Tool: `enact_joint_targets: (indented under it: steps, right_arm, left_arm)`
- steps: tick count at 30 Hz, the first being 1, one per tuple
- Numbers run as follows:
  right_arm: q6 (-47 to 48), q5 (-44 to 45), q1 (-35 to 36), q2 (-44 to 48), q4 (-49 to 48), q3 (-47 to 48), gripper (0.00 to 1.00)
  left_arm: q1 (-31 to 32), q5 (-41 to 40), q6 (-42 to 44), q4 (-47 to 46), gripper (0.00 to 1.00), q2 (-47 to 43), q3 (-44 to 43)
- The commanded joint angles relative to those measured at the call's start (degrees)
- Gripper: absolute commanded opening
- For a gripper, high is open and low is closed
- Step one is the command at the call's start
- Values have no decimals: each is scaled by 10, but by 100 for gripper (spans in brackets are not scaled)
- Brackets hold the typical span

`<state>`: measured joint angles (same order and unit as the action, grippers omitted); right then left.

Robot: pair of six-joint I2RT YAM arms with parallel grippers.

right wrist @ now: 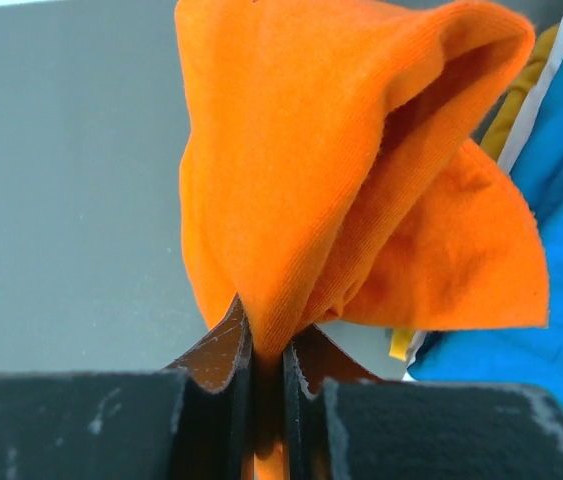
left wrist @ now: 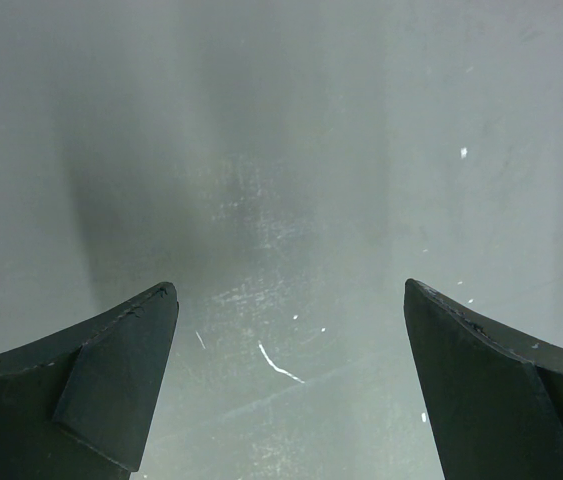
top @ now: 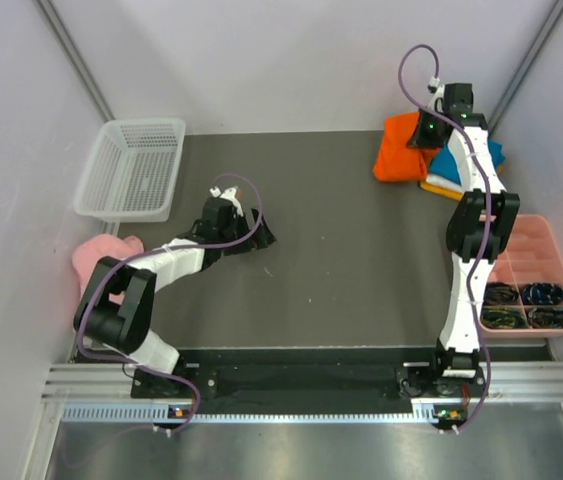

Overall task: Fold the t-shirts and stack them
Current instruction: Put the neatly folded tshirt into the corner of the board with the right arm

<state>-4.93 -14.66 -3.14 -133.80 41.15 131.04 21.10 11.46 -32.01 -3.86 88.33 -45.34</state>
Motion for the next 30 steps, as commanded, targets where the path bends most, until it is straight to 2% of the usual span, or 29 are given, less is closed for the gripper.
enact_joint_targets:
  steps: [1,7,14,24,30]
  right_arm:
    - [-3,-27,-1,45,-70,33,0]
    - [-41,-51,-19,89,-106,39,0]
    - [-69,-61,-79,125,-118,28,0]
    - [-106,-142,-162,129,-142,2,0]
    - [-106,-163,-176,113,-143,-12,0]
  left_arm:
    - [1,15,-1,-21,99,12,-20]
    - [1,27,-2,-22,99,25,-25]
    - [1,31,2,-21,99,25,-25]
    - [1,42,-1,-27,99,36,-25]
    - [1,44,0,-26,99,42,-29]
